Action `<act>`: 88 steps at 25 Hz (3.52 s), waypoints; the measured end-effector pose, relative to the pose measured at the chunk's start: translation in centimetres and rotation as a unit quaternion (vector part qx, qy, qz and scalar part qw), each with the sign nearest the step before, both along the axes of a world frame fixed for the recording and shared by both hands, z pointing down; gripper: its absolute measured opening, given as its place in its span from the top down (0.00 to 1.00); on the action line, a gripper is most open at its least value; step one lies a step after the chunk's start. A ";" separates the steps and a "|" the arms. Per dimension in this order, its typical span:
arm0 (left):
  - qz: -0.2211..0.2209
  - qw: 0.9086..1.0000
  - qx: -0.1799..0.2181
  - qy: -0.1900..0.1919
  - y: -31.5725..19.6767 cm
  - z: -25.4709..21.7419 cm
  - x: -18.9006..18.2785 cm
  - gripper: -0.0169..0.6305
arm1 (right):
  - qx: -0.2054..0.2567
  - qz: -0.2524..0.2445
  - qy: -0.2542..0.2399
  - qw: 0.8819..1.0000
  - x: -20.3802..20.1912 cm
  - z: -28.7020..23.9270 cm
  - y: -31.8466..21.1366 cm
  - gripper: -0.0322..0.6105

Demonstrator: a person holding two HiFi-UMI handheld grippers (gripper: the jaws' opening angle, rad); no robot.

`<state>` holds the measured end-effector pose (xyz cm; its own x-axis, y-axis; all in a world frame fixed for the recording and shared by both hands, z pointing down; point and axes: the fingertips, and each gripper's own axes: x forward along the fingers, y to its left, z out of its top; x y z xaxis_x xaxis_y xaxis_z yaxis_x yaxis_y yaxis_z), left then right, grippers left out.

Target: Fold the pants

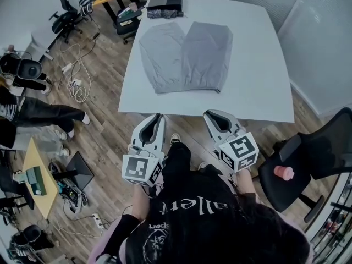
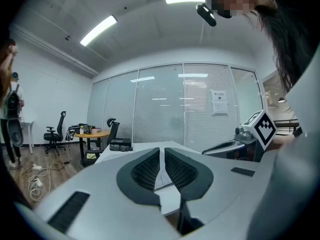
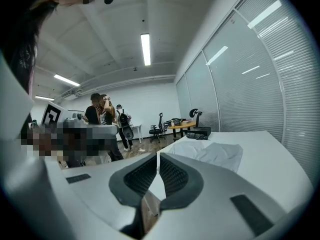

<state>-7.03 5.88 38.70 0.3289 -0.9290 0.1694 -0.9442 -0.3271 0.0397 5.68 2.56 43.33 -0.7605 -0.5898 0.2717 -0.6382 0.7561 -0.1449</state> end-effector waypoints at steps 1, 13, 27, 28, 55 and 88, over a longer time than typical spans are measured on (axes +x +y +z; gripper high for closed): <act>0.001 1.000 -0.003 0.000 -0.9 0.2 -0.7 0.90 | -0.001 0.002 0.003 1.000 -0.6 0.1 -0.9 0.90; 0.035 0.998 -0.053 -0.002 -9.6 3.6 -8.4 0.90 | -0.026 0.015 0.033 0.999 -8.6 1.5 -8.7 0.90; 0.090 0.990 -0.109 -0.002 -14.8 8.2 -13.1 0.90 | -0.048 0.055 0.064 0.995 -12.6 3.4 -12.8 0.90; 0.090 0.989 -0.115 0.000 -15.0 8.6 -13.1 0.90 | -0.051 0.057 0.066 0.995 -12.5 3.6 -12.9 0.90; 0.065 0.932 -0.357 0.010 -15.7 25.2 -12.3 0.76 | -0.199 0.150 0.180 0.952 3.8 18.9 -15.5 0.78; 0.109 0.929 -0.351 0.044 -17.0 23.2 -10.3 0.90 | -0.126 0.058 0.258 0.956 4.6 16.9 -15.9 0.88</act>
<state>-17.36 -11.11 61.89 0.5369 -0.5102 0.6719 -0.8419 -0.3743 0.3886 10.31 -13.35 60.28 -0.4201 -0.5275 0.7384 -0.7507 0.6591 0.0438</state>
